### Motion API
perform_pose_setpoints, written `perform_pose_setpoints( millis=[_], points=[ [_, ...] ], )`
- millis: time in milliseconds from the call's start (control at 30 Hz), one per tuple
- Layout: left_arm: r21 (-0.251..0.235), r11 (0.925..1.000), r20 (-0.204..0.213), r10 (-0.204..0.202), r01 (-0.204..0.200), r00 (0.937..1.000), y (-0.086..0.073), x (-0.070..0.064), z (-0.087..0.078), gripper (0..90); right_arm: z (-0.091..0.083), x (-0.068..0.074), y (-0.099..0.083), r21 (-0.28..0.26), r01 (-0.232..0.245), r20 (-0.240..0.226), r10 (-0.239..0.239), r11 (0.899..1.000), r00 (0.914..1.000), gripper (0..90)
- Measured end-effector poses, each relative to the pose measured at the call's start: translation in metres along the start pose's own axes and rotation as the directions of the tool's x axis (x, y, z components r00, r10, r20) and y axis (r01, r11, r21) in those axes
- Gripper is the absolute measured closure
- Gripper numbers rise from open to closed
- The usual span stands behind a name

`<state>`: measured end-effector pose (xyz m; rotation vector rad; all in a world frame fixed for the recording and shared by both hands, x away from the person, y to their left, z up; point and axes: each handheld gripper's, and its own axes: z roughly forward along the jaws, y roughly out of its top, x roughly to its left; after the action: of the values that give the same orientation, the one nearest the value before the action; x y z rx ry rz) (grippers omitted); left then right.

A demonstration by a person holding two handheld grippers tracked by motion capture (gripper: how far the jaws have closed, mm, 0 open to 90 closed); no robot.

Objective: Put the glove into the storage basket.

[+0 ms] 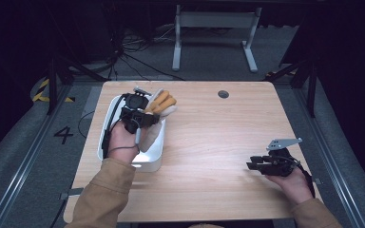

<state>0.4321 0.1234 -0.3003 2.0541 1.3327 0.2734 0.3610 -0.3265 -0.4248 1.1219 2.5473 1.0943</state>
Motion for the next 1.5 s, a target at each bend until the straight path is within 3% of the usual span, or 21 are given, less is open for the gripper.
perform_pose_setpoints(
  millis=[267, 367, 600, 1067, 1500],
  points=[
    [0.010, 0.9973, -0.049, -0.072, 0.073, 0.9962, -0.002, 0.021, 0.005, 69.3, 0.000, 0.000, 0.000, 0.002, -0.001, 0.001, 0.001, 1.000, 1.0000, 63.7],
    [0.024, 0.9933, -0.058, -0.111, 0.113, 0.9921, -0.003, 0.032, 0.011, 69.2, 0.000, 0.000, 0.000, 0.000, -0.002, 0.000, 0.002, 1.000, 1.0000, 63.6],
    [0.054, 0.9848, -0.080, -0.160, 0.165, 0.9838, -0.005, 0.047, 0.025, 69.1, 0.000, 0.000, 0.000, 0.001, -0.003, 0.002, 0.003, 1.000, 1.0000, 63.6],
    [0.103, 0.9705, -0.096, -0.209, 0.218, 0.9733, -0.014, 0.062, 0.053, 68.8, 0.000, -0.001, -0.001, -0.001, -0.006, -0.001, 0.006, 1.000, 1.0000, 63.3],
    [0.188, 0.9469, -0.113, -0.243, 0.261, 0.9635, -0.019, 0.070, 0.079, 68.5, 0.000, -0.001, -0.001, -0.003, -0.009, -0.003, 0.009, 1.000, 1.0000, 63.0]
  ],
)
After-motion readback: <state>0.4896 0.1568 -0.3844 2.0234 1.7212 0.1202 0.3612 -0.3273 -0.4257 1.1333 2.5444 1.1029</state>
